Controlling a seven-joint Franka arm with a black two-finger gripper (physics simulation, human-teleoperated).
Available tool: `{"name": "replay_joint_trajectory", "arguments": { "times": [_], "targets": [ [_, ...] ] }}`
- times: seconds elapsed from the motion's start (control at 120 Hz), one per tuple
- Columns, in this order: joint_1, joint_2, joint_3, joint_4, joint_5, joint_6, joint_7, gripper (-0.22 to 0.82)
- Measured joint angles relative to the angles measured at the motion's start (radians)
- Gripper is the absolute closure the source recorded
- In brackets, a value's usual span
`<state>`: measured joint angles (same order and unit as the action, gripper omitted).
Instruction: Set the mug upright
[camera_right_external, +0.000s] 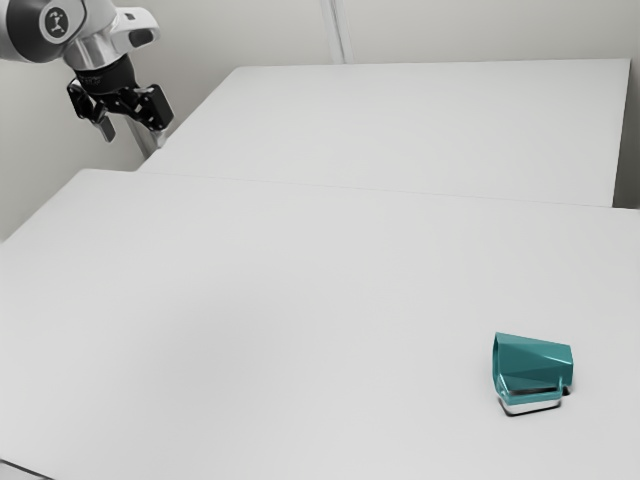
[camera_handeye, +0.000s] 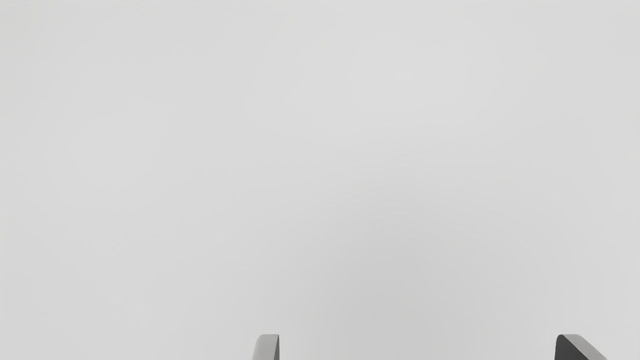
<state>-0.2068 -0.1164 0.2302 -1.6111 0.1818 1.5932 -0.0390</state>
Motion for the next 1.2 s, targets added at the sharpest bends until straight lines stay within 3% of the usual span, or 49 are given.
{"name": "replay_joint_trajectory", "arguments": {
  "times": [0.308, 0.675, 0.875, 1.2],
  "targets": [
    [0.000, 0.005, -0.025, -0.030, -0.014, 0.007, 0.029, 0.00],
    [-0.019, 0.097, -0.083, -0.204, -0.333, 0.096, 0.046, 0.00],
    [-0.003, 0.196, -0.157, -0.252, -0.529, 0.220, 0.040, 0.00],
    [-0.072, 0.206, -0.271, -0.370, -0.738, 0.346, -0.077, 0.00]
  ]
}}
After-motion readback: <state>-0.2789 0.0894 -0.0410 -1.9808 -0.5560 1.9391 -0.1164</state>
